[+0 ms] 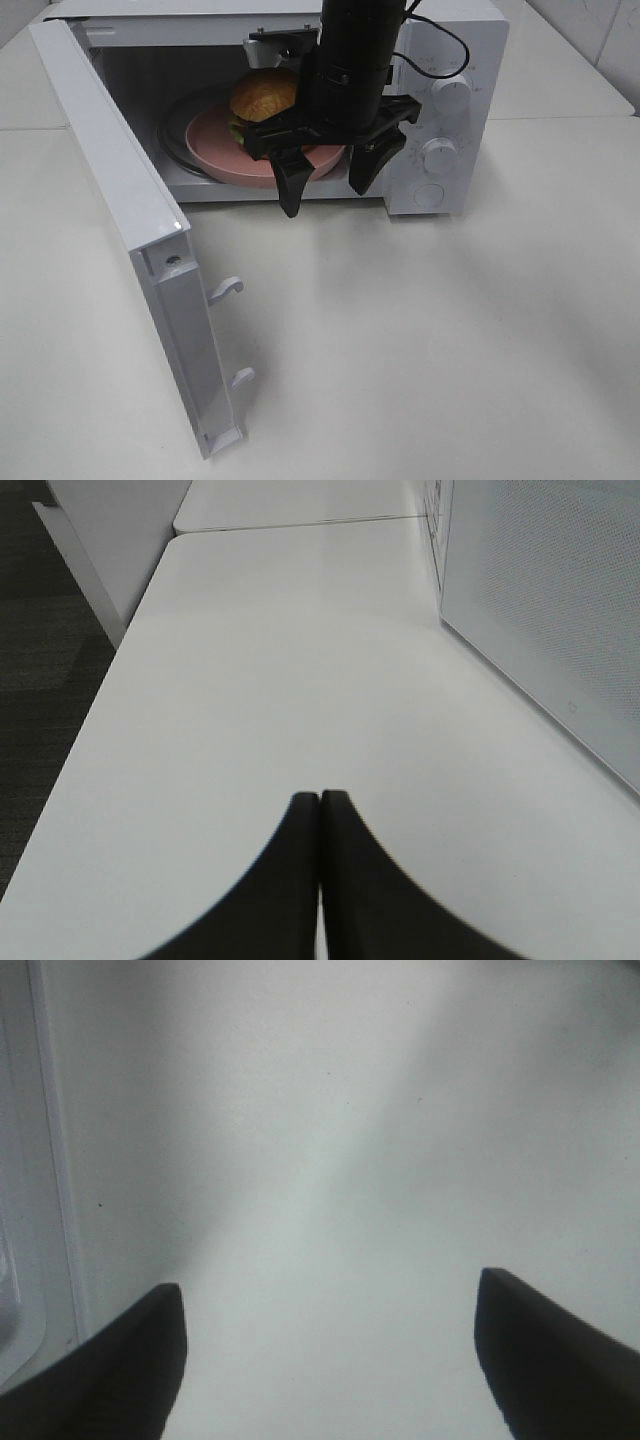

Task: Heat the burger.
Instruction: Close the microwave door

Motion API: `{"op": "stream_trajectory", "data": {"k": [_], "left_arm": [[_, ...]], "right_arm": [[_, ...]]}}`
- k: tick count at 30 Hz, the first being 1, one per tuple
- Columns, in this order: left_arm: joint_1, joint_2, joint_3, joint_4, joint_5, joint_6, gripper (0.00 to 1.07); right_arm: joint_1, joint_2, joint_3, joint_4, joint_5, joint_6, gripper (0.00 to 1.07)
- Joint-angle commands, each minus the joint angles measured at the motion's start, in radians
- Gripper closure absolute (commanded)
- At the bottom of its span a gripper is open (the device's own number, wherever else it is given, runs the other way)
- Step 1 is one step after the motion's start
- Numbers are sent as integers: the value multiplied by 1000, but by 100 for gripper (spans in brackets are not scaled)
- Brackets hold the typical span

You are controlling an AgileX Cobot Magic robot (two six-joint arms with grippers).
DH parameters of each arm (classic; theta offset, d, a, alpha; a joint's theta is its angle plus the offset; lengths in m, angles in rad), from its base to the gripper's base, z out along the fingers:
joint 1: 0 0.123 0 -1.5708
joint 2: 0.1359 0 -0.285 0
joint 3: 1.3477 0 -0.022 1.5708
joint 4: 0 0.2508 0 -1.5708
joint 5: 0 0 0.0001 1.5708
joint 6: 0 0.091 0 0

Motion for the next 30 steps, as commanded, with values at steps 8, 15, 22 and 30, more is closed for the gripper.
{"op": "stream_trajectory", "data": {"k": [8, 15, 22, 30], "left_arm": [[-3, -21, 1, -4, -13, 0, 106], [-3, -21, 1, -4, -13, 0, 106], [-3, -21, 1, -4, -13, 0, 106], [-3, -21, 1, -4, -13, 0, 106]], "right_arm": [[2, -157, 239, -106, 31, 41, 35], [-3, -300, 371, -225, 30, 85, 35], [-124, -421, 493, -229, 30, 126, 35], [-299, -569, 621, -229, 2, 136, 35]]}}
